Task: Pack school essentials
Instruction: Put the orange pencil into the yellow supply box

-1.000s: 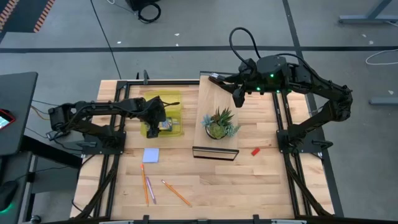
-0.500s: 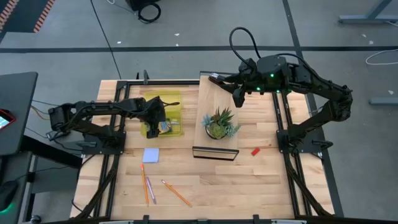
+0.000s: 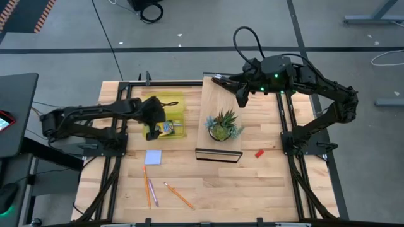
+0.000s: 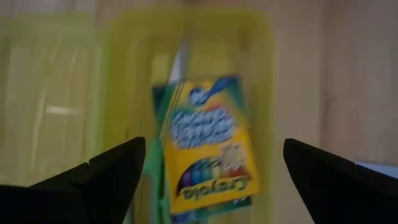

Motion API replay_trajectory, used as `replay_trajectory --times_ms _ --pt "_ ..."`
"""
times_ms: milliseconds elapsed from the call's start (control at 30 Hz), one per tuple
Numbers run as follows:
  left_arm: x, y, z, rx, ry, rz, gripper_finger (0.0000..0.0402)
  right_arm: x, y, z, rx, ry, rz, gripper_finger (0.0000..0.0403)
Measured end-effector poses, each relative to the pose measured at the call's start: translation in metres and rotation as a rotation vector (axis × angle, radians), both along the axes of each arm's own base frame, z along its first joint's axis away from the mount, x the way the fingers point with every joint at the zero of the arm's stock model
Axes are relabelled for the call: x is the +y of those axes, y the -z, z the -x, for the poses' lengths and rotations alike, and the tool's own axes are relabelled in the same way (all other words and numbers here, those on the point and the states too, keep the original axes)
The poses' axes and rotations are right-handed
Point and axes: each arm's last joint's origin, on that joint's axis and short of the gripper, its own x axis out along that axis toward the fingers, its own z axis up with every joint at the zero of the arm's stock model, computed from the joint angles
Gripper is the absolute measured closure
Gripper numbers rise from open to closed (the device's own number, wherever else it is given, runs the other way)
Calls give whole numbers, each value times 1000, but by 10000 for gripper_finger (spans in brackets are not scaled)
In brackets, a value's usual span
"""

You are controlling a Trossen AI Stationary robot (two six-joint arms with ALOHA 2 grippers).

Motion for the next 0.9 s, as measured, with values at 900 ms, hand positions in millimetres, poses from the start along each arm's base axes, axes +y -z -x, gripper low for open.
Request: replay_trajectory --times_ms 900 --pt "-110 -20 -19 -188 453 69 15 -14 0 3 -5 59 -5 213"
